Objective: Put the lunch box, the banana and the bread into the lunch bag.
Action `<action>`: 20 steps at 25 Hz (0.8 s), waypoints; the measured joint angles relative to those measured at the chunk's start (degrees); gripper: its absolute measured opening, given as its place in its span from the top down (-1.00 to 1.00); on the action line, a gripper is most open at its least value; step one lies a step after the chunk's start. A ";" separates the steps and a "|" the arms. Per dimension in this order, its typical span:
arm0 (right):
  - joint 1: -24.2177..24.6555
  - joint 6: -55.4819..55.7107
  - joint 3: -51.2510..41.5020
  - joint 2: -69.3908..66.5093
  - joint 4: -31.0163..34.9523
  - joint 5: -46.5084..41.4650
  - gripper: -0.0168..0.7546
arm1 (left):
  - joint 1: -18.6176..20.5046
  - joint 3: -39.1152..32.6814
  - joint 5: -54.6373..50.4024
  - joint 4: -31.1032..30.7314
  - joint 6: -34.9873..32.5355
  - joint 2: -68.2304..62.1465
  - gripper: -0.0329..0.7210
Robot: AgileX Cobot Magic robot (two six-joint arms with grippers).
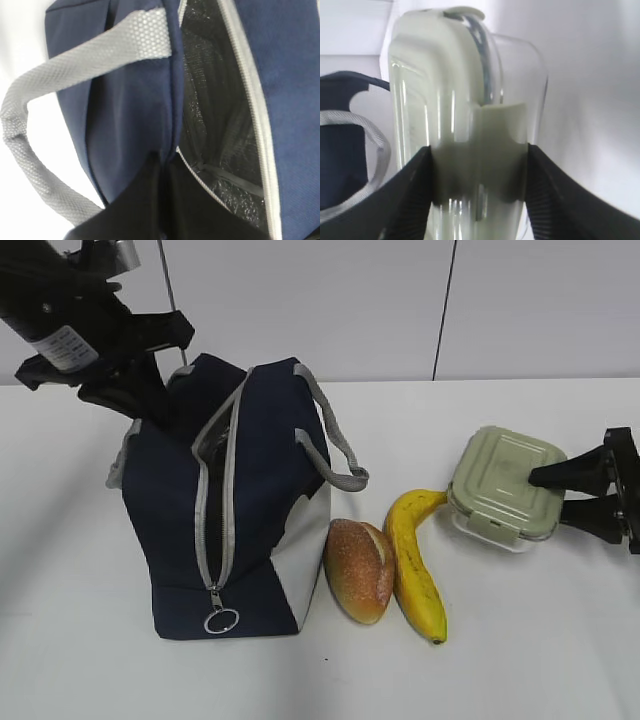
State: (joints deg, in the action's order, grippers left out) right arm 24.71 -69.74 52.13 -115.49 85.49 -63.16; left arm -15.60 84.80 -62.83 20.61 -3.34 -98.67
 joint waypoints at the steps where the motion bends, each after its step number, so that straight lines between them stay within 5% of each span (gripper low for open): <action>1: 0.00 -0.09 0.00 0.13 0.87 0.00 -0.05 | 0.00 0.00 0.12 0.00 0.00 0.00 0.92; 7: -2.44 0.26 0.00 3.79 5.64 0.62 -0.05 | 0.00 0.00 0.34 1.01 -0.93 0.00 0.92; 20: -22.17 14.00 16.96 12.75 5.24 -1.34 -0.05 | 0.00 0.00 1.83 2.41 -2.40 0.00 0.92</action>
State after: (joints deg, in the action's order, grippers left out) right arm 2.54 -55.74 69.09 -102.74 90.73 -64.50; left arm -15.60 84.80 -61.01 23.03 -5.74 -98.67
